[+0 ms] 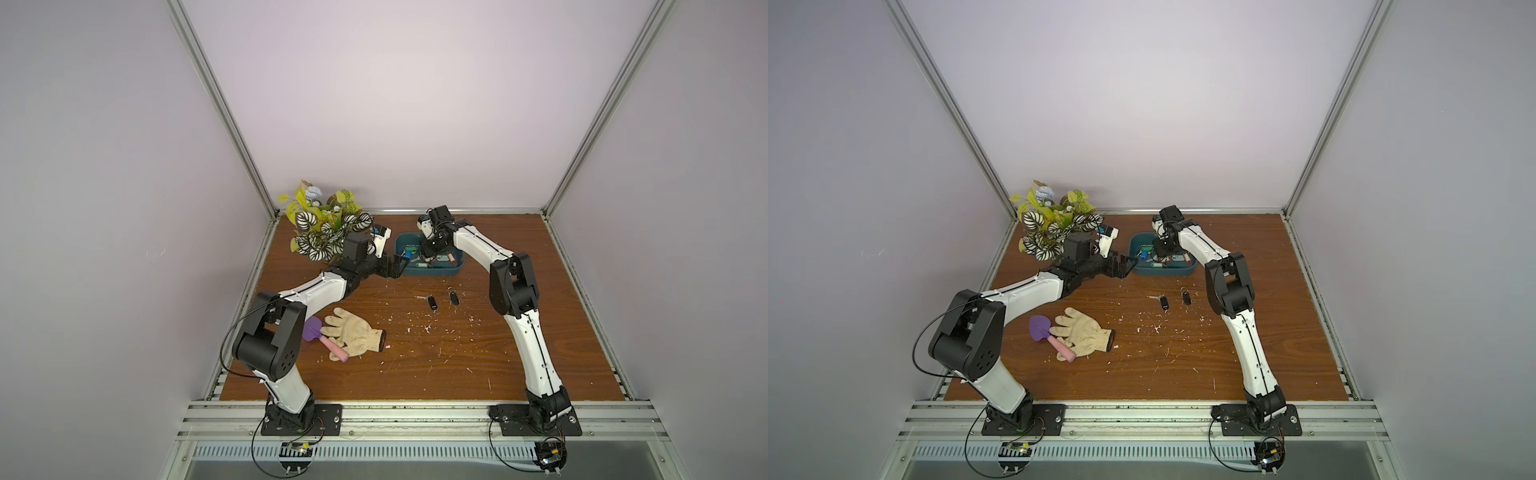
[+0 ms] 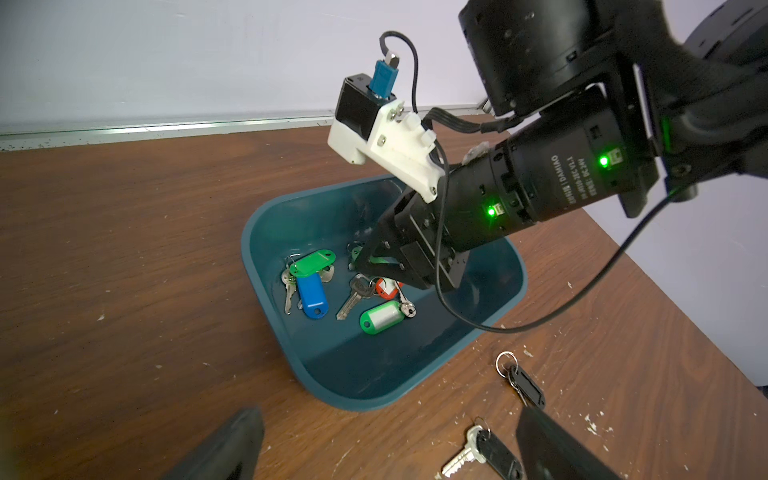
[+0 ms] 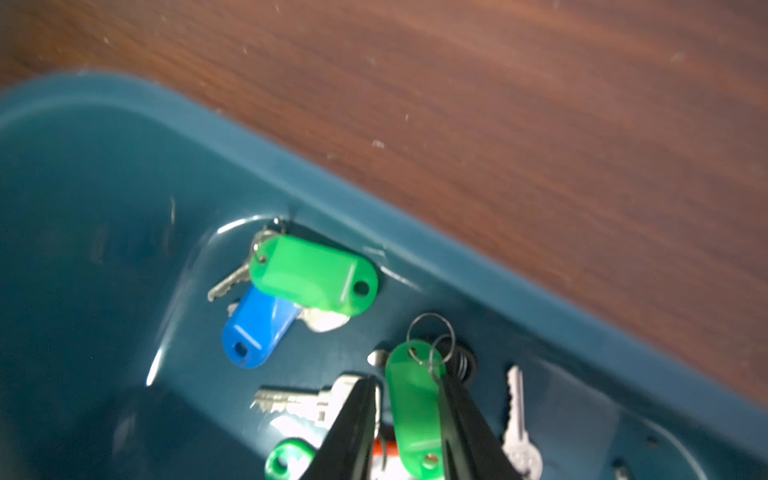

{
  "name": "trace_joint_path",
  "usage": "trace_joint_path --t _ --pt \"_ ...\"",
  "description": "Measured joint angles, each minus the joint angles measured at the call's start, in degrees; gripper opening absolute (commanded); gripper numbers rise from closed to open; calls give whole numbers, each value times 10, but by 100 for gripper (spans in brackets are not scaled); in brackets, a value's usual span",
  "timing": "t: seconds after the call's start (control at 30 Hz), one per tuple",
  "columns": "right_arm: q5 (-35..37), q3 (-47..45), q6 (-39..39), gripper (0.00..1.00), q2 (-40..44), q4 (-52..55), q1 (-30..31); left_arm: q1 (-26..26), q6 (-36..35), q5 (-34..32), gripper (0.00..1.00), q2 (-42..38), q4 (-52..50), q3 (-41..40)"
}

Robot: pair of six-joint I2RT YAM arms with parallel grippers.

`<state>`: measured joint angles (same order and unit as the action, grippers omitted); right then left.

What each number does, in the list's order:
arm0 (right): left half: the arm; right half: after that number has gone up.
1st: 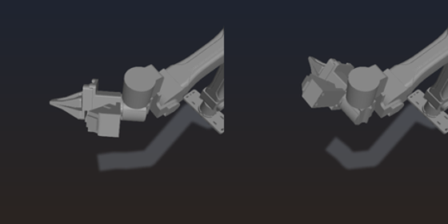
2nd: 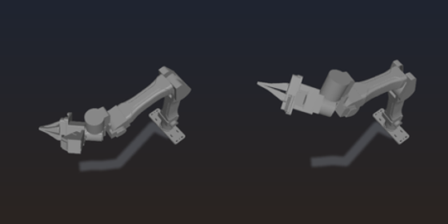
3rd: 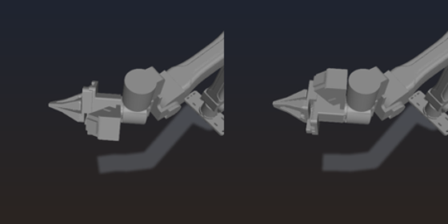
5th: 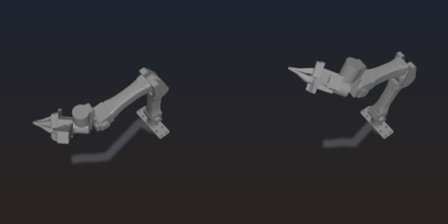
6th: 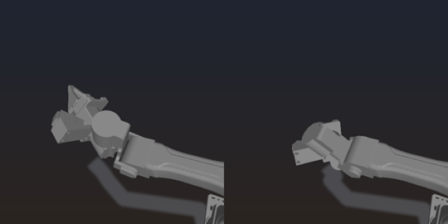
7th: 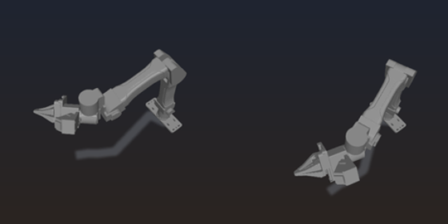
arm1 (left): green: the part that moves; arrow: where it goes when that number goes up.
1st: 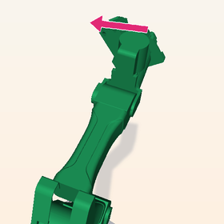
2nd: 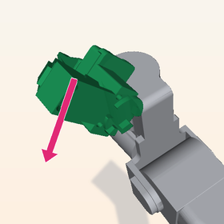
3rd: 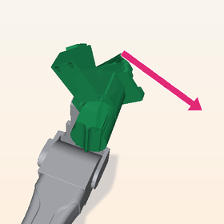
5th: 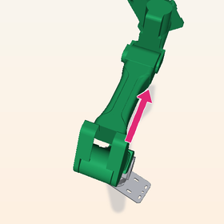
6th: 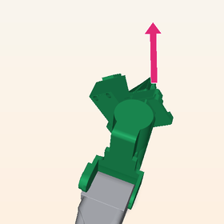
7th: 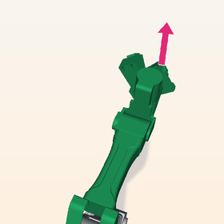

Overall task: Take the keys out of the storage box
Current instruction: Pick up the key from the storage box.

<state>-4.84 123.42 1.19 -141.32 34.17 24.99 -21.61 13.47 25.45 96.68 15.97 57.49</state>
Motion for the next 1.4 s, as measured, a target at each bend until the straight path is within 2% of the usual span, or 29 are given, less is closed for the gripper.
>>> trace_joint_path --t 0.13,0.27,0.5,1.13,1.4 --pt "7 12 0 30 -3 0 -1 0 0 0 99 0 -1 0" --pt "17 14 3 37 -9 3 -1 0 0 0 99 0 -3 0" --pt "20 40 1 36 -31 5 -4 0 0 0 99 0 -5 0" --pt "38 72 -5 1 -43 13 -4 0 -2 0 99 0 -8 0" --pt "46 49 -6 0 -26 14 -4 0 -2 0 99 0 -8 0"
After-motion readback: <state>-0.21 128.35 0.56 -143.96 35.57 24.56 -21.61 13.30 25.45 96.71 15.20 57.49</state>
